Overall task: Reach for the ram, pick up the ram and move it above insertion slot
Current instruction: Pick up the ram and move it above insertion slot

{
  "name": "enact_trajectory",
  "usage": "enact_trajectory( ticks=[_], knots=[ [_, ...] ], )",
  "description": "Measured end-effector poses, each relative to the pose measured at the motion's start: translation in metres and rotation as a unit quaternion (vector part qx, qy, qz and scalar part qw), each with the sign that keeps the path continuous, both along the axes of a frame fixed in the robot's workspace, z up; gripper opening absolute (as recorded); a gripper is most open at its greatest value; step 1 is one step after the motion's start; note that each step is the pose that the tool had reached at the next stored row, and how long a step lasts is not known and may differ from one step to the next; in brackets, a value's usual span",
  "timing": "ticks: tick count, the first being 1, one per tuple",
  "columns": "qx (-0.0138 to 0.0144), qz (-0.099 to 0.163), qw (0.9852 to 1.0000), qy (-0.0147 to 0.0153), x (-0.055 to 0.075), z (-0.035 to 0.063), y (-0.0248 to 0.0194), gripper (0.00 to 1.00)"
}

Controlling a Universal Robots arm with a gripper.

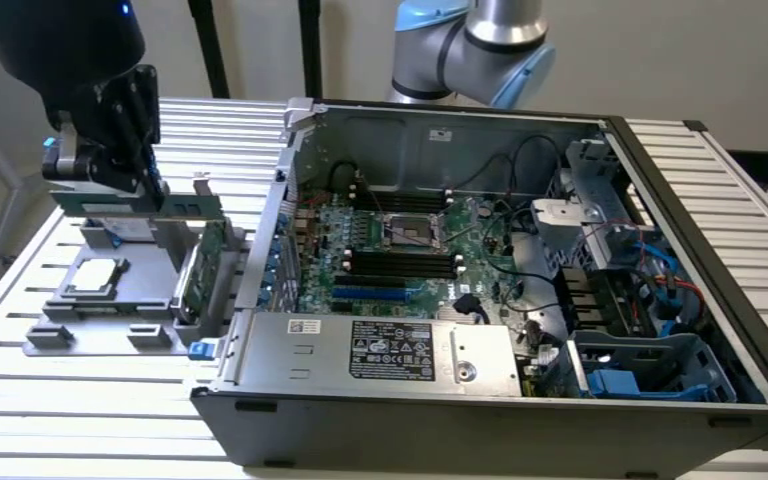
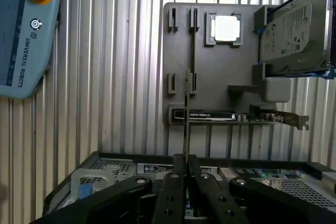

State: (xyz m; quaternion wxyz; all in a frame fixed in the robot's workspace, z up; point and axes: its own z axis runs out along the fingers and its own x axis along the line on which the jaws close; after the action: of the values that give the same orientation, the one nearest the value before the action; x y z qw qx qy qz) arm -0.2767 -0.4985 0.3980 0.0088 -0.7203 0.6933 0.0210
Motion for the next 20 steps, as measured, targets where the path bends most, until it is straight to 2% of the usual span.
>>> enact_trajectory(
  ticks=[4,8,11,15,20],
  knots=[
    [0.0020,0.000,1.0000,0.0008,0.018,0.0102,0.0000,0.14],
    [0.0072,0.000,1.0000,0.0008,0.037,0.0106,0.0000,0.14],
    [0.0097,0.000,1.0000,0.0008,0.050,0.0106,0.0000,0.14],
    [0.0109,0.000,0.9999,0.0009,0.068,0.0104,0.0003,0.14],
    [0.0110,0.000,0.9999,0.0009,0.091,0.0092,0.0014,0.14]
  ],
)
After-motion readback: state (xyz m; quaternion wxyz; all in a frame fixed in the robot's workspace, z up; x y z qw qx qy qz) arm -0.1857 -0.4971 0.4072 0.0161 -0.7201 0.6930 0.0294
